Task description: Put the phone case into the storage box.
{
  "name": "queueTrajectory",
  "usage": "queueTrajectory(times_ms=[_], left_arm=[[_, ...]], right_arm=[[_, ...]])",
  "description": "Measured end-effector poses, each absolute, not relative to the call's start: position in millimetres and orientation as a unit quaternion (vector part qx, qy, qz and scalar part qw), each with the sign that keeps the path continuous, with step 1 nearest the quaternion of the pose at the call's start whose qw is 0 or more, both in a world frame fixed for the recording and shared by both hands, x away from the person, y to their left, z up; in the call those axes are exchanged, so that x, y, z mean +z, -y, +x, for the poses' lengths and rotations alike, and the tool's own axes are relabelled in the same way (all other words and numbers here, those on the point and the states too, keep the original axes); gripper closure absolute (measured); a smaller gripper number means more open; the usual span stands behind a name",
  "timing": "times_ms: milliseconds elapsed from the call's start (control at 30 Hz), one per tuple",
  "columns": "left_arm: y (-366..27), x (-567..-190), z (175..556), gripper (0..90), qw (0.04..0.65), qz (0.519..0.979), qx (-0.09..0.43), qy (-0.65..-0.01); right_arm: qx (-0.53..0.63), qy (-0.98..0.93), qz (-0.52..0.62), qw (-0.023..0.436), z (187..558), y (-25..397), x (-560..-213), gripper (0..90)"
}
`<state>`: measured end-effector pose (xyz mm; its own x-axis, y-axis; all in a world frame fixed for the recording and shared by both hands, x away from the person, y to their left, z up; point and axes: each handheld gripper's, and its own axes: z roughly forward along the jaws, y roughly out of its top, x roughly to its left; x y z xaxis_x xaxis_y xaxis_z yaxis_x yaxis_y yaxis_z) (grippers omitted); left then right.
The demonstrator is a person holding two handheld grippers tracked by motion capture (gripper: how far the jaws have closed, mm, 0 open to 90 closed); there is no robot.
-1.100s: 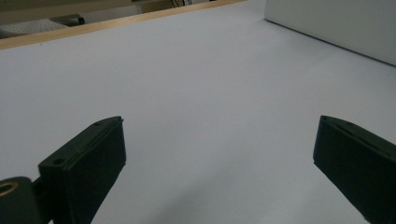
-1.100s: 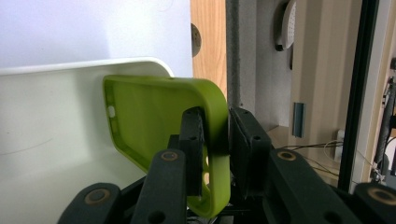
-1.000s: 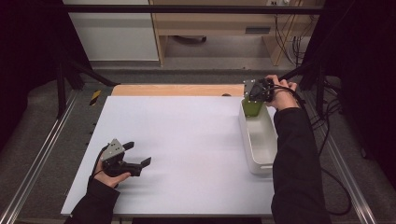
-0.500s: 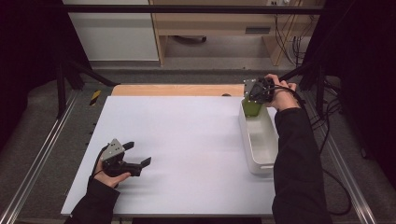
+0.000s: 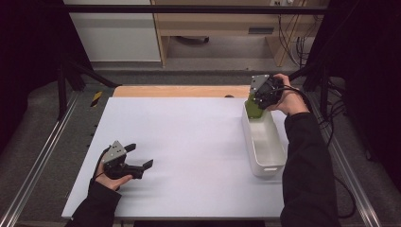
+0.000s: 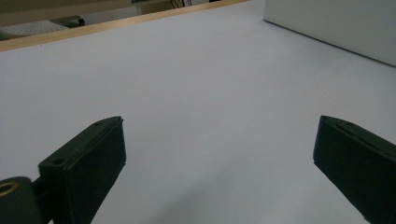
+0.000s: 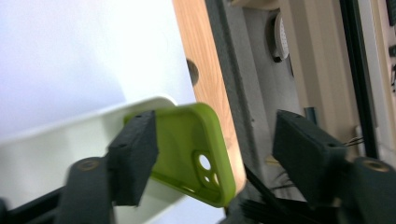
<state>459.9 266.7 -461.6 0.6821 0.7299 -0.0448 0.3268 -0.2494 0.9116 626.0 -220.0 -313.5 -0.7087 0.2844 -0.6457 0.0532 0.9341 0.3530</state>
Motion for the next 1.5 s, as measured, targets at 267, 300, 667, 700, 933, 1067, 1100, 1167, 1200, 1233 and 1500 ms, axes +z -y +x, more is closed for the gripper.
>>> queueTrajectory(times_ms=[267,300,667,700,933,1067,1100,1167,1200,1233,1500], left_arm=[[-266,-460,459,2.4,0.51,0.762,0.2,-0.345],[-266,-460,459,2.3,0.51,0.762,0.201,-0.346],[-267,-460,459,1.9,0.514,0.759,0.197,-0.348],[-267,-460,459,1.9,0.514,0.758,0.198,-0.349],[-267,-459,458,1.7,0.516,0.757,0.199,-0.348],[-266,-459,457,1.5,0.517,0.756,0.199,-0.348],[-266,-458,457,1.5,0.517,0.756,0.199,-0.348],[-267,-458,457,1.5,0.518,0.755,0.199,-0.348],[-267,-458,457,1.5,0.519,0.755,0.199,-0.348],[-267,-458,457,1.5,0.52,0.755,0.199,-0.347],[-266,-456,455,1.3,0.523,0.756,0.197,-0.341]], right_arm=[[0.234,-0.89,0.155,0.36,608,224,-303,18.4],[0.241,-0.888,0.163,0.357,606,225,-302,17.8],[0.326,-0.85,0.238,0.338,571,223,-299,7.7],[0.332,-0.847,0.24,0.339,568,223,-299,7.4],[0.423,-0.8,0.286,0.315,543,225,-294,3.7],[0.455,-0.783,0.293,0.306,530,225,-296,2.9],[0.46,-0.781,0.294,0.303,528,225,-297,2.5],[0.469,-0.776,0.296,0.299,523,225,-300,2.3],[0.475,-0.774,0.298,0.294,520,225,-301,2.2],[0.483,-0.77,0.3,0.29,517,226,-302,2.1],[0.526,-0.745,0.308,0.272,495,232,-316,1.2]])
